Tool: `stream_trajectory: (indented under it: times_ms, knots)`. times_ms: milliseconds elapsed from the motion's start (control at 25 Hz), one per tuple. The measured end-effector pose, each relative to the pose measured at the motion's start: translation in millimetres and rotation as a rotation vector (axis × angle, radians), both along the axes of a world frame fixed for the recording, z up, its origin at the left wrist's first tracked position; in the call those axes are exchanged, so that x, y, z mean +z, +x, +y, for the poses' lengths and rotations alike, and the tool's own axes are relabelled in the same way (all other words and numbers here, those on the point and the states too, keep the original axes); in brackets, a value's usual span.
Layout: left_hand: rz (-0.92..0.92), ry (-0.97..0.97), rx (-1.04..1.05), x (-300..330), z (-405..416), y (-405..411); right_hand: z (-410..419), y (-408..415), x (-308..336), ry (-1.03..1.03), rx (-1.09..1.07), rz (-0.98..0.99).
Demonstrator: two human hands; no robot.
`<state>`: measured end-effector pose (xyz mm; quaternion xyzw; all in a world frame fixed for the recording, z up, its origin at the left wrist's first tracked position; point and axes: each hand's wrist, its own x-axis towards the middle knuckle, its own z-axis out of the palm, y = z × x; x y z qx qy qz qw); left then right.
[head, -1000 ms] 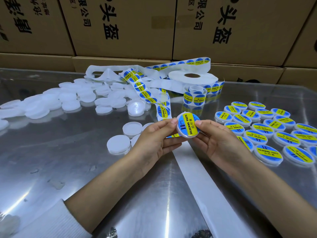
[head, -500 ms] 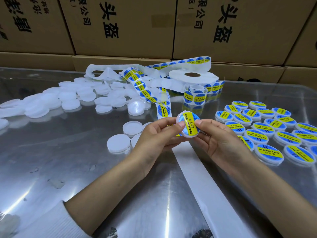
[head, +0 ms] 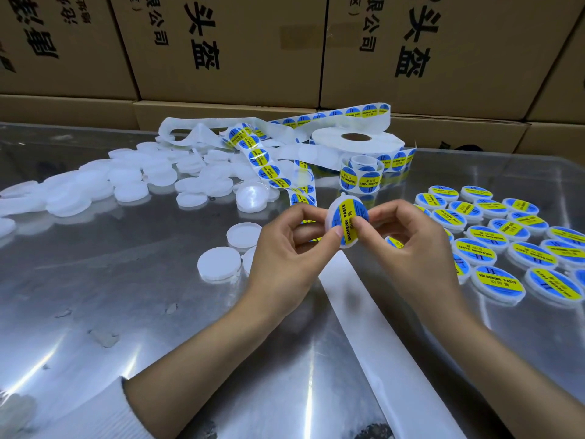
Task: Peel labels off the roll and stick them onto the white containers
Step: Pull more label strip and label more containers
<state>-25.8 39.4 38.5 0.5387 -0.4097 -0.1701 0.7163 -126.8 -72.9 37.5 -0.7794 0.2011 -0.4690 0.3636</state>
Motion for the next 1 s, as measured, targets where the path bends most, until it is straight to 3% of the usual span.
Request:
stream_trajectory:
  times_ms: [160,320,560,640,880,1000]
  knots:
    - [-0.023,-0.003,-0.016,-1.2,0.1,-1.2,4.0,-1.0,3.8,0.004,-0.107,0.05]
    - [0.012,0.003,-0.04,0.0,-0.1,-0.7,0.0,-7.2,12.1,0.019,-0.297,0.319]
    - [0.3,0.186,-0.327,-0.2,1.0,-4.0,8.5,-1.6,13.6,0.159,0.099,0.261]
    - [0.328,0.211,-0.343,-1.0,-0.3,-3.7,9.1,-1.9,13.9,0.238,0.123,0.242]
    - [0.126,0.156,-0.263,-3.2,-4.7,-8.7,6.3,-0.6,7.9,0.449,0.048,0.266]
    - [0.024,0.2,-0.116,-8.6,-8.1,-10.6,16.4,5.9,0.0,0.367,0.027,0.339]
